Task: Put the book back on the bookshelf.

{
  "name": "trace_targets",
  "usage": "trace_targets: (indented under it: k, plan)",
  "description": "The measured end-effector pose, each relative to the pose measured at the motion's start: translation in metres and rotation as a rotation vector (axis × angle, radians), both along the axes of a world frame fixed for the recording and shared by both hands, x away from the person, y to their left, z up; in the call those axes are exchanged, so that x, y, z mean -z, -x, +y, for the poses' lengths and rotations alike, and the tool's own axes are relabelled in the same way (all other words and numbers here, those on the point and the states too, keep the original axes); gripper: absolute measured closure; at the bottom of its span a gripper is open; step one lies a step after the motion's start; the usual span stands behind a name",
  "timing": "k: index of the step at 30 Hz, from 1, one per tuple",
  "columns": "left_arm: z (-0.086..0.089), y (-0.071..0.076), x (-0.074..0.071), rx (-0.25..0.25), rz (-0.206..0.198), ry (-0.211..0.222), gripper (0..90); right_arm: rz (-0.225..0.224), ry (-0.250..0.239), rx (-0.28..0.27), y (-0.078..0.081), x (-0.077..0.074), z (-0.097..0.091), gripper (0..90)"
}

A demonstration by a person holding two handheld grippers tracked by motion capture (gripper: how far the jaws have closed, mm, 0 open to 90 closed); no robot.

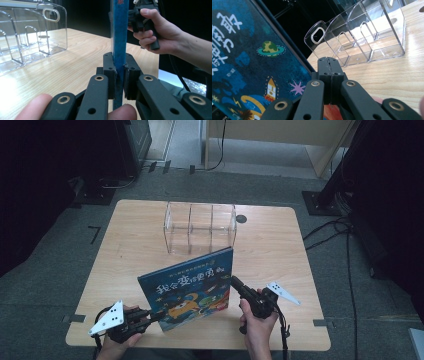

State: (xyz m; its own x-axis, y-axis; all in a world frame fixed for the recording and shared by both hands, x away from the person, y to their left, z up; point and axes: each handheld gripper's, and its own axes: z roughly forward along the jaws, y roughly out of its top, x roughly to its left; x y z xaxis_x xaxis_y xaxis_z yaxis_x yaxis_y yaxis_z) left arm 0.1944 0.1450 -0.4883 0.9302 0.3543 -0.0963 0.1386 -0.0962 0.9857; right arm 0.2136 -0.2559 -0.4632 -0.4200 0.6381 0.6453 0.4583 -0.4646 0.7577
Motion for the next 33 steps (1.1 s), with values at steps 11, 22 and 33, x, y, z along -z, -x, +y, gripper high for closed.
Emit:
trace_targets:
  k: [11, 22, 33]
  plan:
    - [-0.004, 0.003, 0.000, 0.005, -0.036, -0.014, 84.5, 0.042, -0.043, 0.032, -0.003, -0.004, 0.003, 90.0]
    - [-0.006, 0.004, -0.002, -0.024, -0.033, -0.017, 82.8, 0.056, -0.062, 0.063, 0.001, -0.004, 0.005, 90.0]
    - [-0.013, 0.002, -0.005, -0.049, -0.001, 0.007, 79.8, 0.038, -0.036, 0.078, 0.005, -0.004, 0.005, 90.0]
